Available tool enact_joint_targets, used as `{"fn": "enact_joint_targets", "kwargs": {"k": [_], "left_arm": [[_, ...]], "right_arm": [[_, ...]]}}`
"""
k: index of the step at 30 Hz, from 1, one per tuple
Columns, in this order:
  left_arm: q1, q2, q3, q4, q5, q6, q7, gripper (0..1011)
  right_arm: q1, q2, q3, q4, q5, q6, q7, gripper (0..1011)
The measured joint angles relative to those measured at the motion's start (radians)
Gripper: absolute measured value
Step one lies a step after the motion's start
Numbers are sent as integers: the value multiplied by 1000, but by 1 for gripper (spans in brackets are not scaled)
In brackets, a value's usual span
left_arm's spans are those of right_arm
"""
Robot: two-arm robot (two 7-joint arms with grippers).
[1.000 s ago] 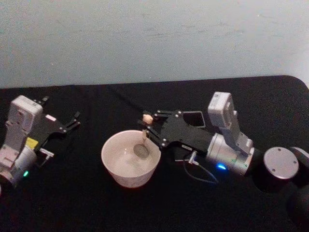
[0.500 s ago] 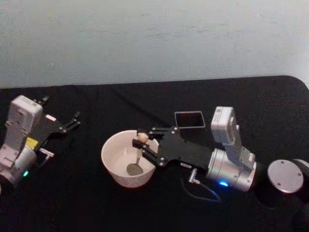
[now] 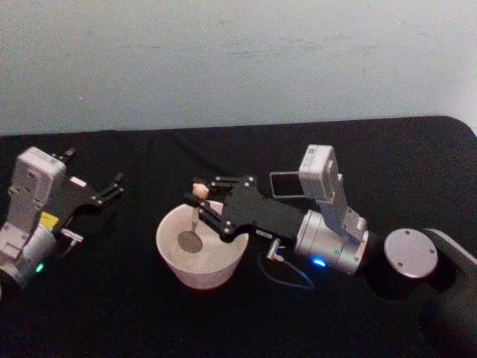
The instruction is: Pick up the stirring spoon with one hand, stir inside the cup, then place it back in its original position.
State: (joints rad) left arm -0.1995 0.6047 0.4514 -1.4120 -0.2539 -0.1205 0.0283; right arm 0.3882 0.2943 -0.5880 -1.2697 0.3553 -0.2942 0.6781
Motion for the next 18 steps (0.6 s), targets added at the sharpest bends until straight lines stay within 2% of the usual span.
{"fn": "enact_joint_targets", "kwargs": {"k": [7,18], "left_arm": [[0,0,0,0,0,0,0,1002],[0,0,0,0,0,0,0,1002]], "right_arm": [[23,-12,12,42,-20,-13,-19,214],[21,-9,31,50,-30,-16,-32,214]]}}
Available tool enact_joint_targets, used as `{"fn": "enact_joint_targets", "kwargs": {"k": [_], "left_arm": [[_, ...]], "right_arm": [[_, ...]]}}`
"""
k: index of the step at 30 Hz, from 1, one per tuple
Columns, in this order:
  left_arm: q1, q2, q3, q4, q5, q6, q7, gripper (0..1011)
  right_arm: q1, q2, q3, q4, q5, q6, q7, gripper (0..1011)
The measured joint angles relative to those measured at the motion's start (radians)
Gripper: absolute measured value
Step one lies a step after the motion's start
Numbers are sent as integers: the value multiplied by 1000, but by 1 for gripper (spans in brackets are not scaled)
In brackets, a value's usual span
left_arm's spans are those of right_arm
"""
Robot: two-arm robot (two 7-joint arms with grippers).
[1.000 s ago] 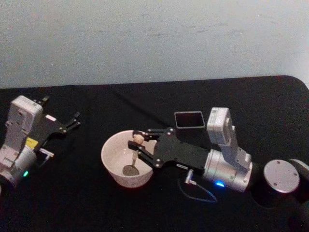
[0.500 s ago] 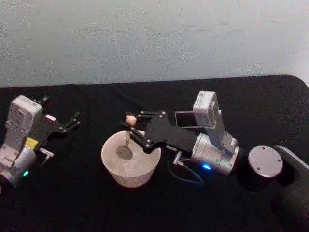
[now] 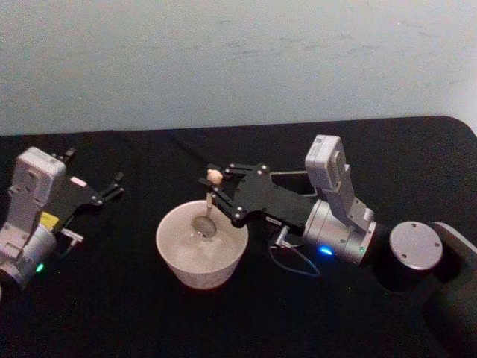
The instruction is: Pick up the stirring spoon with one hand, stir inside the cup, then place it back in its original position.
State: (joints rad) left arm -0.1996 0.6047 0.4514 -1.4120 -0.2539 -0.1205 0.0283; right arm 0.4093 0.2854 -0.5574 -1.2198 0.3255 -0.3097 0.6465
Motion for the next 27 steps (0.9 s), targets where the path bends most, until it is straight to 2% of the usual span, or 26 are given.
{"fn": "enact_joint_targets", "kwargs": {"k": [12,21,27], "left_arm": [[0,0,0,0,0,0,0,1001],[0,0,0,0,0,0,0,1001],[0,0,0,0,0,0,0,1001]], "right_arm": [[-21,20,18,-24,0,4,-1,214],[-80,74,28,-104,22,25,18,214],[-112,96,16,-155,42,40,44,214]]}}
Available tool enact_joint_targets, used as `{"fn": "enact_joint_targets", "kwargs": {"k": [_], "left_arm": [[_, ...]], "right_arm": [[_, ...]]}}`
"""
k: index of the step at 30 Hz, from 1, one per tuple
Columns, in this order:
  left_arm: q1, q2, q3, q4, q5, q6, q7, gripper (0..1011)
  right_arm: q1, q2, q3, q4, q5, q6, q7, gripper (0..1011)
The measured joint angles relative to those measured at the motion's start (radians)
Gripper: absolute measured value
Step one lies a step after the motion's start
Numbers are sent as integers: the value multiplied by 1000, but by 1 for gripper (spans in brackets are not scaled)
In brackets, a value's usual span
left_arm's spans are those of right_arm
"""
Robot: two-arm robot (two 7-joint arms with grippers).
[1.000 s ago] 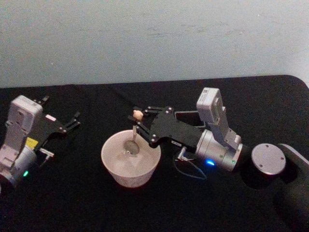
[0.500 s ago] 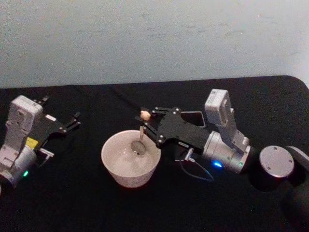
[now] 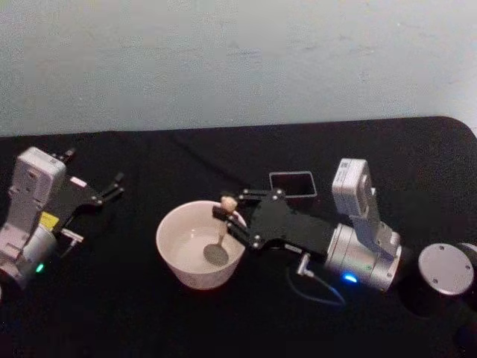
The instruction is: Pick up the stirring spoon with one hand, stir inside the cup, then place it back in its original position.
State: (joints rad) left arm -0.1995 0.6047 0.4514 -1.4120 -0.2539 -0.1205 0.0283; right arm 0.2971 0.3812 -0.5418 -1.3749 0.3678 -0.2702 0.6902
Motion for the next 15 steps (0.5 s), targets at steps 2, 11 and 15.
{"fn": "enact_joint_targets", "kwargs": {"k": [2,11,15], "left_arm": [[0,0,0,0,0,0,0,1001],[0,0,0,0,0,0,0,1001],[0,0,0,0,0,0,0,1001]], "right_arm": [[-6,2,-9,-12,7,3,10,214],[14,-24,-42,0,6,0,18,214],[35,-45,-50,30,-3,-6,9,214]]}}
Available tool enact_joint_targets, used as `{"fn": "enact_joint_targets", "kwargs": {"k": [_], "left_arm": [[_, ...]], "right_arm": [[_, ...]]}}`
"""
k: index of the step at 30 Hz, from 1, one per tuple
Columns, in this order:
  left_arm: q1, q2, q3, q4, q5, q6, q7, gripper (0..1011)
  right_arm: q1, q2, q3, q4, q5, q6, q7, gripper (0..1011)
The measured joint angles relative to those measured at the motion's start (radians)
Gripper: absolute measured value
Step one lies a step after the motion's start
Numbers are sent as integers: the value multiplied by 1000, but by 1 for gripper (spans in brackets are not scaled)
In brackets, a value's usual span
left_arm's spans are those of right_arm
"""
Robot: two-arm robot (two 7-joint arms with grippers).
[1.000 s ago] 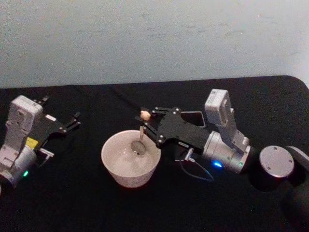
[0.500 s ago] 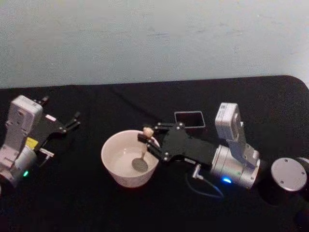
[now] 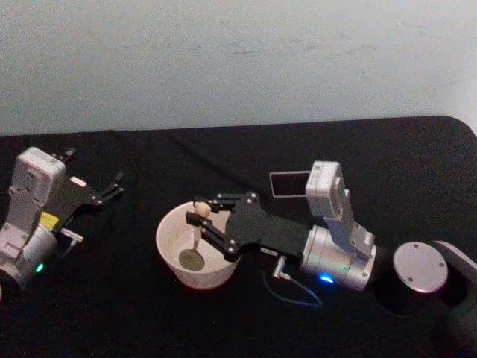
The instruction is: Pick up the stirring spoon with one hand, stir inside the cup, then place it back in its original position.
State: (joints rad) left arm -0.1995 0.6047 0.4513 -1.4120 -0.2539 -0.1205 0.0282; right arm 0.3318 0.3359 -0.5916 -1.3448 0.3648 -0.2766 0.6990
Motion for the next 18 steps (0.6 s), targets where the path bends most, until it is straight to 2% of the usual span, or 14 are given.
{"fn": "enact_joint_targets", "kwargs": {"k": [7,18], "left_arm": [[0,0,0,0,0,0,0,1001],[0,0,0,0,0,0,0,1001]], "right_arm": [[43,-40,6,69,-22,-18,-38,214],[61,-48,33,109,-39,-26,-64,214]]}}
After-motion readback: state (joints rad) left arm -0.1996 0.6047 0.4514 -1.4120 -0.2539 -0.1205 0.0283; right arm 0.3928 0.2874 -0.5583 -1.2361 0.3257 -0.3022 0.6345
